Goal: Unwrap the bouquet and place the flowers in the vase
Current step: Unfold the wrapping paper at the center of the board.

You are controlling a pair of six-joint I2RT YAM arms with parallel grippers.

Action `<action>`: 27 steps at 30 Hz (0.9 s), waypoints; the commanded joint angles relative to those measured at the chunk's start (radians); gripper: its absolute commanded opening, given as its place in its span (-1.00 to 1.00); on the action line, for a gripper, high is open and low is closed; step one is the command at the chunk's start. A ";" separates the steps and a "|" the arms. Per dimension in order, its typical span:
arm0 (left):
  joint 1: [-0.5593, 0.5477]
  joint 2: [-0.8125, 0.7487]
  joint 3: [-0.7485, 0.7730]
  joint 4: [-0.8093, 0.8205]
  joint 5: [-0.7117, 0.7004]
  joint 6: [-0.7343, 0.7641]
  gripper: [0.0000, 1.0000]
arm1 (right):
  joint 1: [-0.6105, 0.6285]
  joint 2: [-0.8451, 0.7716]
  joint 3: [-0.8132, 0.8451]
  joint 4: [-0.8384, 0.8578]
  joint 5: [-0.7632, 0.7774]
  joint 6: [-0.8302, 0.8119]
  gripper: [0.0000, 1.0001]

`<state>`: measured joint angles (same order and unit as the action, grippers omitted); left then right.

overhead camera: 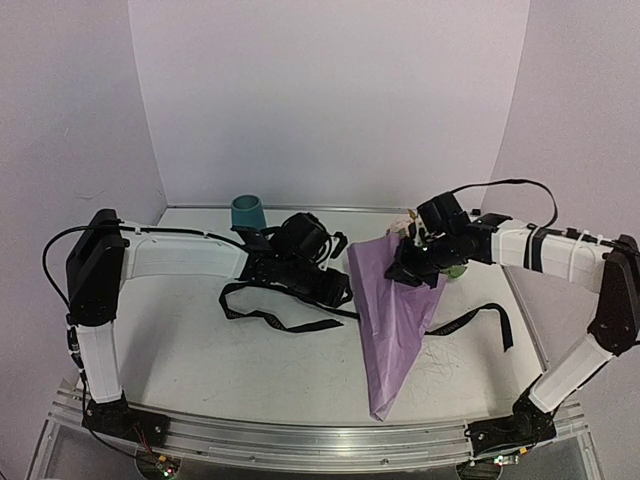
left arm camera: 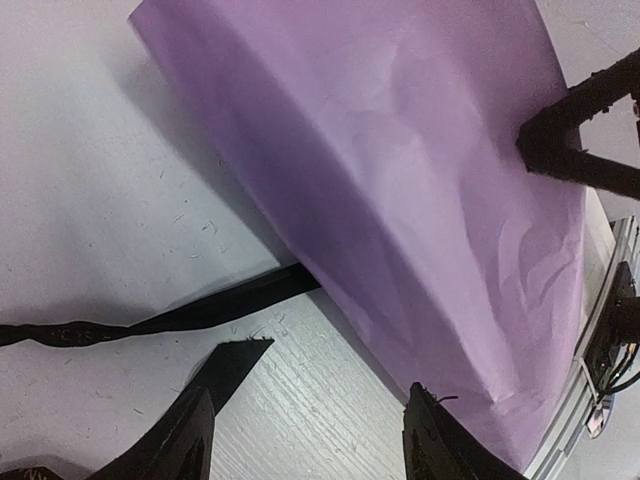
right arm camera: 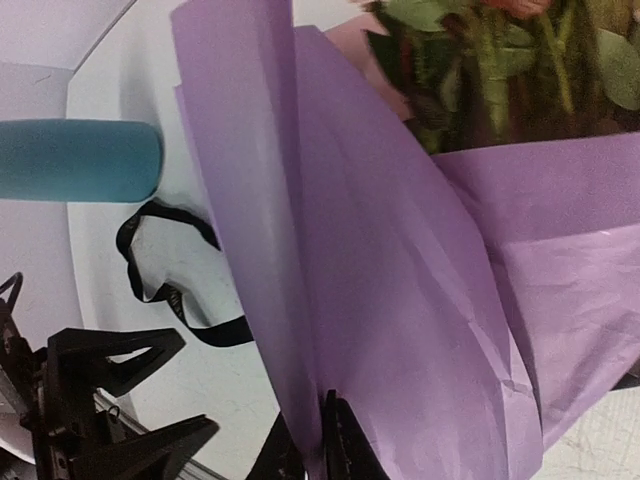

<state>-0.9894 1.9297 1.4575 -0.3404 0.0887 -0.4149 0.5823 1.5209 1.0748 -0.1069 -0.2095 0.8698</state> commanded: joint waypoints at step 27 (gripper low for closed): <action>0.060 -0.484 -0.288 -0.084 -0.397 -0.172 0.35 | 0.148 0.100 0.164 0.091 -0.020 -0.146 0.50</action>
<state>-0.9411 1.5249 1.1689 -0.3955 -0.2425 -0.5526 0.7352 1.6455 1.2635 0.0812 -0.3258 0.7545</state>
